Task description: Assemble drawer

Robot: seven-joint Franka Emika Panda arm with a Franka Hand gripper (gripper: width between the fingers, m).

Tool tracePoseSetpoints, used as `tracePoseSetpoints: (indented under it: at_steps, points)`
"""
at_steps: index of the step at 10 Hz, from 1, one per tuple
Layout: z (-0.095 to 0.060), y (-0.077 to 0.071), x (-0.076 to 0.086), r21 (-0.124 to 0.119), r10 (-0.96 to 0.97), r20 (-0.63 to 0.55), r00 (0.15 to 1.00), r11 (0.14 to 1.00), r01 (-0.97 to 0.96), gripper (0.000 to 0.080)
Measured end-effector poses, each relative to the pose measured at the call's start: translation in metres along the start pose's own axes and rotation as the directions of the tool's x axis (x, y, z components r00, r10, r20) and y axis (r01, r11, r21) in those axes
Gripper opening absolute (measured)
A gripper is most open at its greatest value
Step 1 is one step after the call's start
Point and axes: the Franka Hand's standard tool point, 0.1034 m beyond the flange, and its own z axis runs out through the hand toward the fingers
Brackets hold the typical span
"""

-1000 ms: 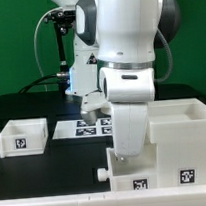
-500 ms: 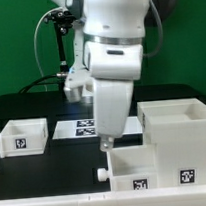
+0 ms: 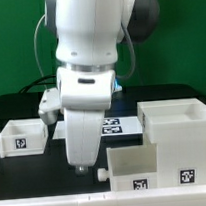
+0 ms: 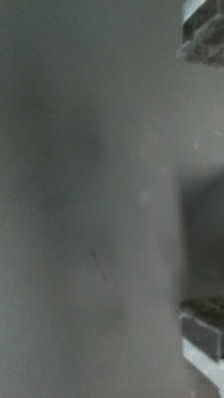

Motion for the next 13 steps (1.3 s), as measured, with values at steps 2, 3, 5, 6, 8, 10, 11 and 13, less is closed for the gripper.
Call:
tracePoseSetpoints:
  at_steps: [2, 3, 5, 6, 8, 10, 11, 13]
  points:
    - [0.005, -0.004, 0.006, 0.001, 0.010, -0.012, 1.000, 1.000, -0.010, 0.0649]
    - [0.004, -0.004, 0.009, 0.001, 0.010, -0.016, 1.000, 1.000, -0.010, 0.0649]
    - [0.004, -0.004, 0.005, 0.010, 0.037, -0.087, 0.996, 0.999, -0.036, 0.0649]
    - [0.003, -0.004, 0.004, 0.011, 0.054, -0.124, 0.991, 0.999, -0.053, 0.0649]
    - [0.001, -0.004, 0.006, 0.019, 0.095, -0.203, 0.975, 0.995, -0.093, 0.0649]
    - [-0.001, -0.004, 0.013, 0.024, 0.123, -0.259, 0.958, 0.992, -0.121, 0.0649]
    - [-0.003, -0.003, 0.015, 0.027, 0.138, -0.291, 0.947, 0.990, -0.136, 0.0649]
    - [-0.008, 0.002, 0.037, 0.026, 0.199, -0.287, 0.937, 0.980, -0.200, 0.0649]
